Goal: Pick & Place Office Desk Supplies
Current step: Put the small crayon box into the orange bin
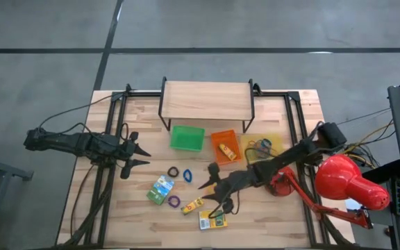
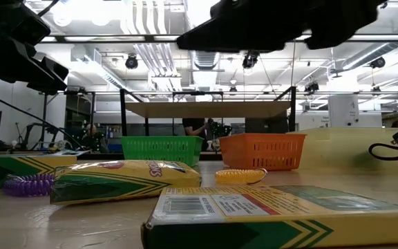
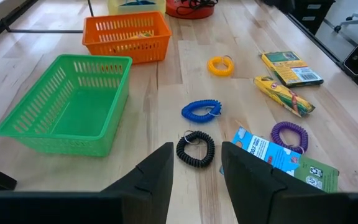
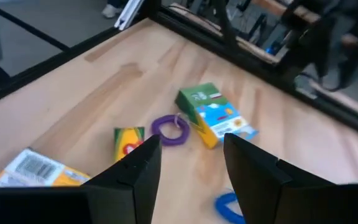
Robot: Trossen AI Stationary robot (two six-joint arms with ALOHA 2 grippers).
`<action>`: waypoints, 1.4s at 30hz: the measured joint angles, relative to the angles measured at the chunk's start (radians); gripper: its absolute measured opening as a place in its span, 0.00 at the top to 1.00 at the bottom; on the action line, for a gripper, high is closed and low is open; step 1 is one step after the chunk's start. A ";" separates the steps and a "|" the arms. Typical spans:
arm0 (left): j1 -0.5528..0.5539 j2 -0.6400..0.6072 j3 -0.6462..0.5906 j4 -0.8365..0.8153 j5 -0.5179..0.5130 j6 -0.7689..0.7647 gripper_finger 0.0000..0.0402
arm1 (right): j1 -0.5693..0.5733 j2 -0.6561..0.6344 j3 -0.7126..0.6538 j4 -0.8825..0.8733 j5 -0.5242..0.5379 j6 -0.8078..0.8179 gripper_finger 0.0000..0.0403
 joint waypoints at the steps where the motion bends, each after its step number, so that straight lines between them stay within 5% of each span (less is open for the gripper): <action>1: 0.000 0.000 0.000 0.000 0.000 0.000 0.65 | 0.000 0.020 0.016 0.001 -0.004 0.018 0.57; 8: 0.000 0.000 0.000 0.000 0.000 0.000 0.65 | -0.001 0.145 0.159 -0.073 -0.077 0.124 0.57; 21: 0.000 0.000 0.000 0.000 0.000 0.000 0.64 | 0.002 0.340 0.481 -0.502 -0.105 0.170 0.57; 42: 0.000 0.000 0.000 0.000 0.000 0.000 0.64 | -0.005 0.370 0.445 -0.508 -0.152 0.200 0.57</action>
